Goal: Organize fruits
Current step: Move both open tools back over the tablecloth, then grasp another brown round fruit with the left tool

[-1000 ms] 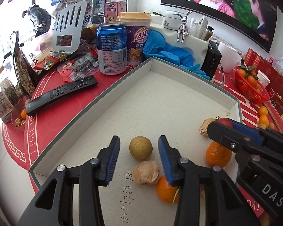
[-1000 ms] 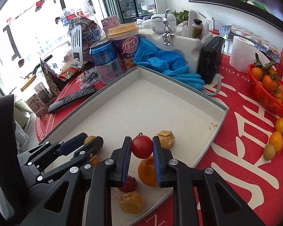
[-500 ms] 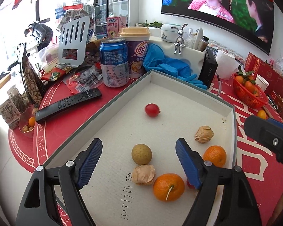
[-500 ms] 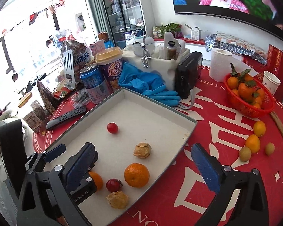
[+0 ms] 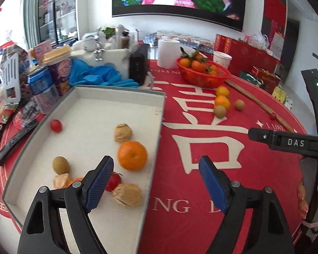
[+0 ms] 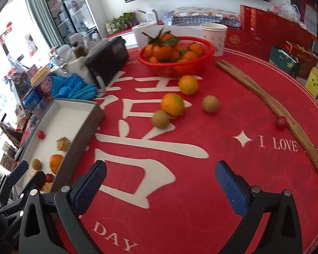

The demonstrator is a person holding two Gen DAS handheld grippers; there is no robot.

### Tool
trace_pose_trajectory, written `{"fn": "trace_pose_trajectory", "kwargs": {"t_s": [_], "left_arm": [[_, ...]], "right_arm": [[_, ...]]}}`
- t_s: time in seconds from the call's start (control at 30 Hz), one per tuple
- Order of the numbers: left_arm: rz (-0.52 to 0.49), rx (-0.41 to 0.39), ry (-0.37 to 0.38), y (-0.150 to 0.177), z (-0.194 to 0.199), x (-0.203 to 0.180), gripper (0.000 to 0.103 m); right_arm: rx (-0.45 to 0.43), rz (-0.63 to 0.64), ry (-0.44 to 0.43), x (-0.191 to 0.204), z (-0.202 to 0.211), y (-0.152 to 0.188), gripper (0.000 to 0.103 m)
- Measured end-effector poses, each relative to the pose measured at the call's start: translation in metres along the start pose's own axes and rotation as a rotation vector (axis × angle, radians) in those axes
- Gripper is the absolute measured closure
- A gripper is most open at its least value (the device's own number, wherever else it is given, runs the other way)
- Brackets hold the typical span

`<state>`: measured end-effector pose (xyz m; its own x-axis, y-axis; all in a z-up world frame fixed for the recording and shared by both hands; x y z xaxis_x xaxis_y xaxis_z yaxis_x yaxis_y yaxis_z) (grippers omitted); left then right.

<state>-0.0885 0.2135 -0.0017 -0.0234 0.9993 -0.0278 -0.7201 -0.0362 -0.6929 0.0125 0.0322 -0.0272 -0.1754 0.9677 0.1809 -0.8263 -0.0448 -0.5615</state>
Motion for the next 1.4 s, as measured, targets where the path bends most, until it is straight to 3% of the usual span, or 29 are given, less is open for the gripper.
{"fn": "trace_pose_trajectory", "kwargs": {"t_s": [0.1, 0.2, 0.3, 0.6, 0.7, 0.8, 1.0, 1.17, 1.23, 1.27, 1.3, 1.4], "left_arm": [[-0.064, 0.063, 0.006, 0.007, -0.016, -0.028, 0.017], [-0.132, 0.076, -0.092, 0.011, -0.028, -0.046, 0.011], [-0.157, 0.1, -0.131, 0.009, -0.037, -0.054, 0.011], [-0.219, 0.073, -0.06, -0.031, -0.023, -0.089, 0.011], [-0.211, 0.08, -0.012, -0.053, -0.037, -0.103, 0.011], [-0.18, 0.108, -0.013, -0.07, -0.069, -0.111, 0.012], [-0.119, 0.23, -0.015, -0.076, -0.131, -0.114, 0.038], [-0.103, 0.182, -0.017, -0.082, -0.139, -0.118, 0.042], [-0.105, 0.173, -0.001, -0.083, -0.139, -0.121, 0.053], [-0.101, 0.175, 0.018, -0.083, -0.138, -0.123, 0.07], [-0.104, 0.175, 0.018, -0.083, -0.138, -0.124, 0.075], [-0.121, 0.161, 0.001, -0.08, -0.134, -0.12, 0.075]], "right_arm": [[0.019, -0.005, 0.098, -0.033, -0.002, 0.009, 0.001], [0.047, 0.008, 0.175, -0.056, -0.007, 0.017, 0.001], [0.054, 0.007, 0.192, -0.071, -0.008, 0.021, 0.0], [0.088, 0.001, 0.211, -0.089, -0.007, 0.022, 0.0], [0.084, -0.002, 0.215, -0.091, -0.006, 0.023, 0.0], [0.08, 0.004, 0.212, -0.091, -0.005, 0.024, 0.0], [0.069, 0.019, 0.205, -0.092, -0.002, 0.027, 0.0], [0.061, 0.027, 0.201, -0.093, -0.001, 0.028, 0.0], [0.058, 0.026, 0.201, -0.093, -0.001, 0.028, 0.0], [0.057, 0.025, 0.202, -0.093, -0.001, 0.028, 0.0], [0.056, 0.023, 0.204, -0.093, -0.001, 0.028, 0.0], [0.051, 0.018, 0.208, -0.093, -0.001, 0.028, 0.0]]}}
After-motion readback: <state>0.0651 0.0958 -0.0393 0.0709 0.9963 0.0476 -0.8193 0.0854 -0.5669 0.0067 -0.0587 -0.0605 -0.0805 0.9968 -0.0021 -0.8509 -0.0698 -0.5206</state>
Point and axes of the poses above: each gripper's, at about its wrist camera, not at the fingertips, and z roughly against the way its jaws point, x to its left, y to its underside, the point moved 6 cm from there along -z, roughly the way its jaws point, and after that the axes turned 1 degree about -z, right-handed, at the moved point
